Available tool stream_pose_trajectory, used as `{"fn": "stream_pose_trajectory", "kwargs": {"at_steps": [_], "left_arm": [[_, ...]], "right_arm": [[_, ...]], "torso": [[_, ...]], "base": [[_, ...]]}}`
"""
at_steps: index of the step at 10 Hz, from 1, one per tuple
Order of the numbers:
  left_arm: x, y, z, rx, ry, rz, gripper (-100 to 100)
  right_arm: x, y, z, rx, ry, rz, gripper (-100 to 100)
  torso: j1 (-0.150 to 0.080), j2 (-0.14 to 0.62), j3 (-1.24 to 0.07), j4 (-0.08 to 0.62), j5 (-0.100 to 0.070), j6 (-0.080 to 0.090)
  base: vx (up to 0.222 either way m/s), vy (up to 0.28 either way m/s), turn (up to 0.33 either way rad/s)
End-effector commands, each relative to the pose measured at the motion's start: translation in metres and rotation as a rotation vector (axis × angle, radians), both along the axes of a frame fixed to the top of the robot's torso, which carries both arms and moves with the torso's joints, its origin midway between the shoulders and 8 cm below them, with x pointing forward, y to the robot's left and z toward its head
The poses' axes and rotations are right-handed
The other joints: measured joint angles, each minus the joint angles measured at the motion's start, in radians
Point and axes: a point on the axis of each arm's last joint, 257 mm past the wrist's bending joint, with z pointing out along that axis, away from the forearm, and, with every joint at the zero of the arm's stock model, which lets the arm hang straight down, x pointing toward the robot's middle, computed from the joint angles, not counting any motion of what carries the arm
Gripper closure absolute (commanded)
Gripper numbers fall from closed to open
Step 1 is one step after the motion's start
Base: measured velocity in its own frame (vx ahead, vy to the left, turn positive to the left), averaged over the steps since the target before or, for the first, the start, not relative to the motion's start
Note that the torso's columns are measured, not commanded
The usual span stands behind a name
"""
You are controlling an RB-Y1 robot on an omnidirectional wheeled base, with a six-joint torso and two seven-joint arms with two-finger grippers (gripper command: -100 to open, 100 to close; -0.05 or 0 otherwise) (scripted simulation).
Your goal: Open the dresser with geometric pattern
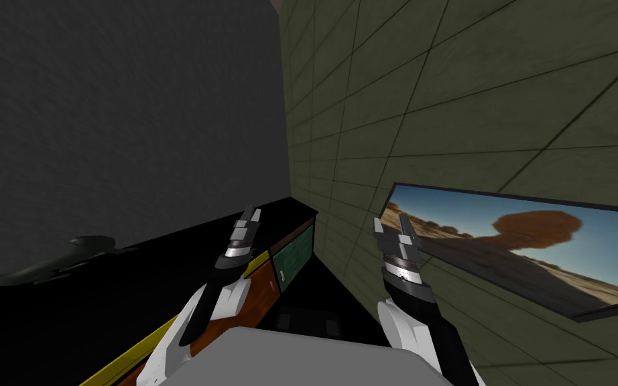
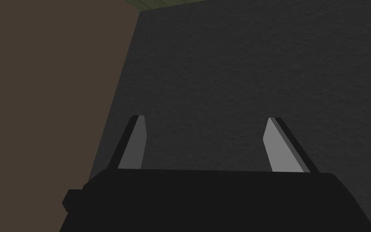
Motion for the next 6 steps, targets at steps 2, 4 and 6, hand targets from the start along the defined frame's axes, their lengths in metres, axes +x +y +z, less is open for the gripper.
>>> {"fn": "stream_pose_trajectory", "kwargs": {"at_steps": [2, 4, 6], "left_arm": [[0.0, 0.0, 0.0, 0.0, 0.0, 0.0, 0], [0.0, 0.0, 0.0001, 0.0, 0.0, 0.0, 0], [-0.0001, 0.0, 0.0001, 0.0, 0.0, 0.0, 0]], "right_arm": [[0.0, 0.0, 0.0, 0.0, 0.0, 0.0, 0], [0.0, 0.0, 0.0001, 0.0, 0.0, 0.0, 0], [-0.0001, 0.0, 0.0001, 0.0, 0.0, 0.0, 0]], "torso": [[0.0, 0.104, -0.209, 0.105, 0.0, 0.0], [0.0, 0.248, -0.497, 0.248, 0.0, 0.0], [0.0, 0.396, -0.792, 0.396, 0.0, 0.0]], "base": [[0.0, 0.0, 0.0], [0.0, 0.0, 0.0], [0.0, 0.0, 0.0]]}}
